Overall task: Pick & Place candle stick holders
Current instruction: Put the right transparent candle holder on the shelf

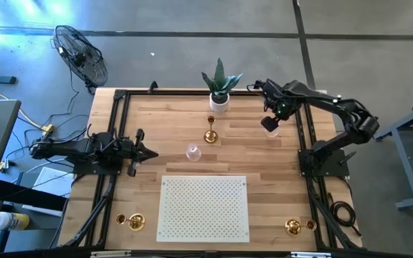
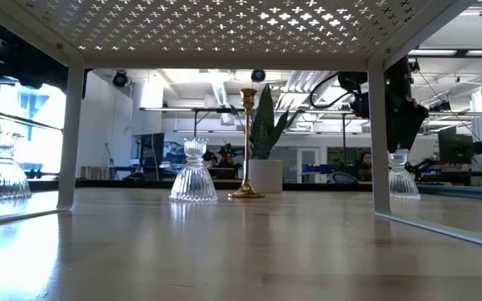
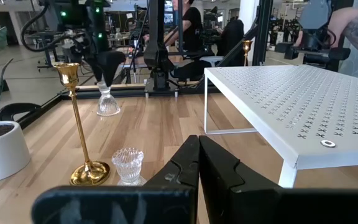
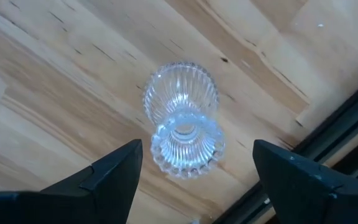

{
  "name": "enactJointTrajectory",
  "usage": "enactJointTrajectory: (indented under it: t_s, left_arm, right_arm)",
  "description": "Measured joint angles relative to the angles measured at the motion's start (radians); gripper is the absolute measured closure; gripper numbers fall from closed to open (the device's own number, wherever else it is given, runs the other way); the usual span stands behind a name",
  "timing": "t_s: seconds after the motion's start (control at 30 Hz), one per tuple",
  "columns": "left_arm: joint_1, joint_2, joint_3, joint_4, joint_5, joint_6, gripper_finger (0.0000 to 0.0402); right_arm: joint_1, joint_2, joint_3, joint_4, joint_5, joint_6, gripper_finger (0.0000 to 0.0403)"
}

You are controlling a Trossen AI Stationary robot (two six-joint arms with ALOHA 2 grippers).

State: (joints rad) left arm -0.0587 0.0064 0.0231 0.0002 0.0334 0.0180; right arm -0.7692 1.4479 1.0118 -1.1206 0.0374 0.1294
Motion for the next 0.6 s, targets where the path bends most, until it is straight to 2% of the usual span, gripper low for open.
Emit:
enactJointTrajectory:
  t_s: [0.4, 0.6]
  left_arm:
    - [0.000, 0.000, 0.000, 0.000, 0.000, 0.000, 0.0400]
    - [0.000, 0.000, 0.000, 0.000, 0.000, 0.000, 0.0400]
  right_arm:
    - [0.043, 0.001, -0.047, 0.125, -0.009, -0.007, 0.0105]
    - [0.064, 0.001, -0.047, 0.108, 0.004, -0.002, 0.0105]
